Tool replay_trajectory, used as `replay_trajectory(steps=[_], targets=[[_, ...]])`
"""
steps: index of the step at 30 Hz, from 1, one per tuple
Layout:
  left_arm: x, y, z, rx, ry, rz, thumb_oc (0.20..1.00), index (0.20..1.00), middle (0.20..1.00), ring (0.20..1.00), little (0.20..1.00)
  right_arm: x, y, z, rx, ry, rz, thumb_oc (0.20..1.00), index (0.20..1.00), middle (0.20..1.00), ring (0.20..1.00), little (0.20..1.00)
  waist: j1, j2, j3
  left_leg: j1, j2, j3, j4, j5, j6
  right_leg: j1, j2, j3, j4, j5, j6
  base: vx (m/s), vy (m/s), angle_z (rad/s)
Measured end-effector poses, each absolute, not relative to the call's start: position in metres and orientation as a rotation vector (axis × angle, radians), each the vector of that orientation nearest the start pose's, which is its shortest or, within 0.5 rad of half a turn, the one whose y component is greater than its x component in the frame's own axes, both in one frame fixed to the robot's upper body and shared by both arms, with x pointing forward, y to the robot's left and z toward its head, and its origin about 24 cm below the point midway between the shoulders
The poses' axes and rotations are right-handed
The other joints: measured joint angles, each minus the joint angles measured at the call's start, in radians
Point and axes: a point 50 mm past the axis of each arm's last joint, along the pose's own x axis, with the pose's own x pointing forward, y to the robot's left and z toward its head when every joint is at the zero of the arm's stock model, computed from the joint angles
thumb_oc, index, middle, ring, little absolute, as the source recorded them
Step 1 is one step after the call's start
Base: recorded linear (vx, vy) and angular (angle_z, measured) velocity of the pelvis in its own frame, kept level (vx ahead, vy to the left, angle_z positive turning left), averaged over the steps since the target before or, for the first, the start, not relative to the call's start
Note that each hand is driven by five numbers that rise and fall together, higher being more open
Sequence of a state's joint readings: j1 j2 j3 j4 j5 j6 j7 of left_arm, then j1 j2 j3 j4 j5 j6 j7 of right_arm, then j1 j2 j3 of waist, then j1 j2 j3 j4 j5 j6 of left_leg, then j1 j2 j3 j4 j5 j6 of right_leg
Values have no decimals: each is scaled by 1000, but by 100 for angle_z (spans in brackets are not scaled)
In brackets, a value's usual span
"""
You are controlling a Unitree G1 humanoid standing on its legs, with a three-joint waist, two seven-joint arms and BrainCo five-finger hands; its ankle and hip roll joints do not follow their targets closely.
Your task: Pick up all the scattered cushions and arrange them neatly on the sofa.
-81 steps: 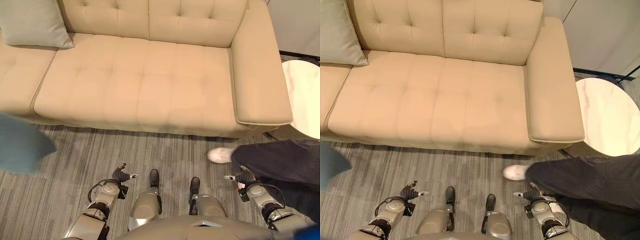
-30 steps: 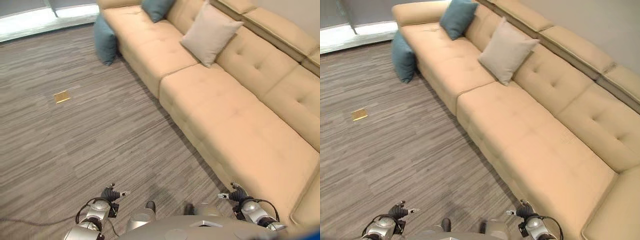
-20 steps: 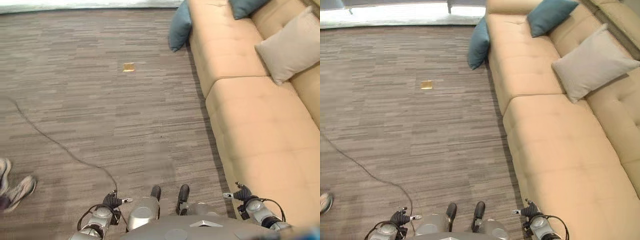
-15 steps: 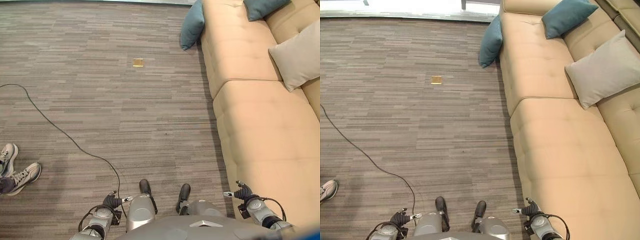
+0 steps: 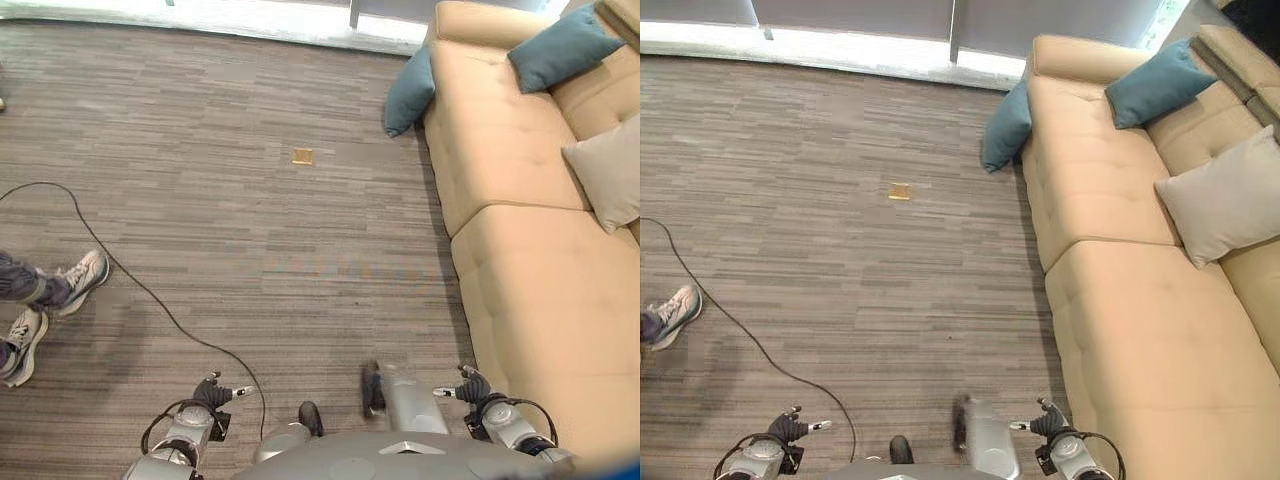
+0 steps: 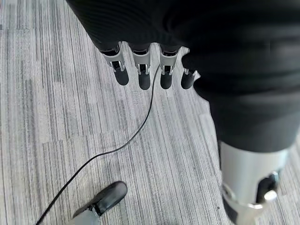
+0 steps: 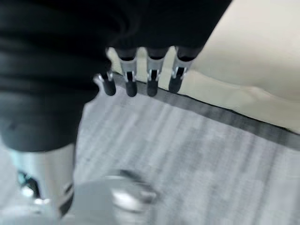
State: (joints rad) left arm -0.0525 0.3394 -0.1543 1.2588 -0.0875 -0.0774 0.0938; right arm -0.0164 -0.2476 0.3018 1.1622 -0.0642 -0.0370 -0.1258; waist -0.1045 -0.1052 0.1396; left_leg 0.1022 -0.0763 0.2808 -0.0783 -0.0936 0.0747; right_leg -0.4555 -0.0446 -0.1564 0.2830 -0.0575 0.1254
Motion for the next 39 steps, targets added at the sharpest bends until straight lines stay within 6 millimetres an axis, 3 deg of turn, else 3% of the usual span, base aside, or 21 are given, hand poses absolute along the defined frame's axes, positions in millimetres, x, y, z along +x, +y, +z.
replay_trajectory(steps=[6,9,11,12,13,14,15,17,18,20,22,23,26,27,28,29,31,32,35,38,39], targets=[[93,259,-154,369,1176,148,1000,1000,1000,1000,1000,78,-235,-162,-517,1211,26,1000,1000,1000,1000,1000,-46,34,14,141,24,-81,2,-110,-58,55,35,-44,-120,130,-72,413,-38,35],[102,249,-155,357,1151,122,1000,1000,1000,1000,1000,88,-248,-157,-530,1185,-12,1000,1000,1000,1000,1000,-43,47,-4,-50,96,-168,632,-45,-259,274,66,-44,-232,104,-201,373,-121,33],[131,258,-141,359,1031,153,1000,1000,1000,1000,1000,126,-242,-149,-526,1105,-22,1000,1000,1000,1000,1000,15,-12,32,-510,131,-179,1124,11,-228,331,70,11,-263,50,-262,695,42,-32],[139,271,-134,359,999,196,1000,1000,1000,1000,1000,138,-230,-149,-504,1096,-14,1000,1000,1000,1000,1000,47,-65,70,-604,186,-70,863,8,-123,388,55,13,-310,2,-194,724,237,-77],[132,272,-137,366,1025,191,1000,1000,1000,1000,1000,144,-235,-146,-527,1083,-14,1000,1000,1000,1000,1000,85,-28,67,-597,225,-75,352,68,-148,444,72,-46,-337,-60,-88,762,315,-88],[107,265,-148,327,1117,206,1000,1000,1000,1000,1000,146,-254,-139,-580,1062,-41,1000,1000,1000,1000,1000,88,39,66,-582,230,-211,-25,132,-209,548,120,-50,-381,-39,-144,658,326,-119],[91,259,-155,307,1173,204,1000,1000,1000,1000,1000,127,-266,-143,-606,1123,-57,1000,1000,1000,1000,1000,104,61,58,-589,203,-267,-21,139,-214,626,124,-12,-371,-92,-130,653,439,-167],[41,244,-167,284,1324,177,1000,1000,1000,1000,1000,65,-277,-154,-624,1296,-50,1000,1000,1000,1000,1000,81,85,-25,-385,87,-214,37,217,-18,728,52,81,-180,-157,-58,712,578,-190],[42,252,-165,321,1334,172,1000,1000,1000,1000,1000,55,-265,-159,-596,1316,-22,1000,1000,1000,1000,1000,64,37,-53,-339,59,-155,83,234,-6,661,4,104,47,-151,-57,668,520,-122],[68,267,-157,366,1260,180,1000,1000,1000,1000,1000,56,-251,-162,-547,1289,-11,1000,1000,1000,1000,1000,16,-2,-61,-263,26,-131,103,173,33,381,-66,112,627,28,-22,441,289,-60],[140,266,-138,391,1055,158,1000,1000,1000,1000,1000,71,-230,-164,-507,1219,35,1000,1000,1000,1000,1000,-24,31,-35,-130,-25,-183,5,140,0,49,-8,-9,462,-137,-66,532,212,35],[150,257,-137,377,1026,142,1000,1000,1000,1000,1000,73,-229,-163,-509,1205,41,1000,1000,1000,1000,1000,-38,45,-21,-88,-42,-197,5,52,-69,0,24,-11,332,-126,-70,628,186,59],[140,241,-145,333,1057,117,1000,1000,1000,1000,1000,95,-232,-158,-512,1154,22,1000,1000,1000,1000,1000,-68,51,10,85,-120,-155,42,-149,-45,-41,122,-173,-250,-8,-94,680,90,73],[133,235,-149,320,1075,109,1000,1000,1000,1000,1000,85,-238,-160,-511,1197,0,1000,1000,1000,1000,1000,-67,67,20,146,-138,-149,65,-154,-54,0,152,-218,-251,16,-149,696,-5,78],[118,230,-155,305,1114,101,1000,1000,1000,1000,1000,75,-246,-160,-520,1234,-20,1000,1000,1000,1000,1000,-68,72,15,199,-161,-160,131,-159,-69,75,160,-199,-264,95,-325,560,-30,38],[114,226,-157,295,1123,89,1000,1000,1000,1000,1000,75,-252,-159,-532,1237,-28,1000,1000,1000,1000,1000,-52,87,21,210,-163,-167,198,-138,-123,98,147,-180,-236,177,-398,597,-65,20],[117,246,-151,369,1099,96,1000,1000,1000,1000,1000,81,-240,-161,-501,1214,-13,1000,1000,1000,1000,1000,-38,40,-5,64,-7,-185,531,-167,-250,262,103,-108,-207,15,-365,398,-72,32],[114,237,-153,347,1094,82,1000,1000,1000,1000,1000,98,-257,-151,-555,1147,-31,1000,1000,1000,1000,1000,-44,53,-40,-224,107,-221,724,-84,-308,381,32,-117,-230,25,-241,461,-73,19],[136,242,-145,358,1038,94,1000,1000,1000,1000,1000,93,-261,-153,-561,1202,-46,1000,1000,1000,1000,1000,-13,24,-20,-560,229,-142,866,78,-223,537,-30,-73,-323,-92,-193,373,26,-28],[102,263,-149,398,1126,126,1000,1000,1000,1000,1000,91,-268,-151,-605,1192,-37,1000,1000,1000,1000,1000,11,46,-45,-460,155,-261,179,87,-155,685,-100,-60,-340,-122,-17,273,141,-126],[84,261,-154,390,1174,130,1000,1000,1000,1000,1000,81,-261,-155,-586,1220,-21,1000,1000,1000,1000,1000,30,63,-51,-401,116,-320,146,205,-135,700,-112,30,-292,-215,59,343,220,-148]])
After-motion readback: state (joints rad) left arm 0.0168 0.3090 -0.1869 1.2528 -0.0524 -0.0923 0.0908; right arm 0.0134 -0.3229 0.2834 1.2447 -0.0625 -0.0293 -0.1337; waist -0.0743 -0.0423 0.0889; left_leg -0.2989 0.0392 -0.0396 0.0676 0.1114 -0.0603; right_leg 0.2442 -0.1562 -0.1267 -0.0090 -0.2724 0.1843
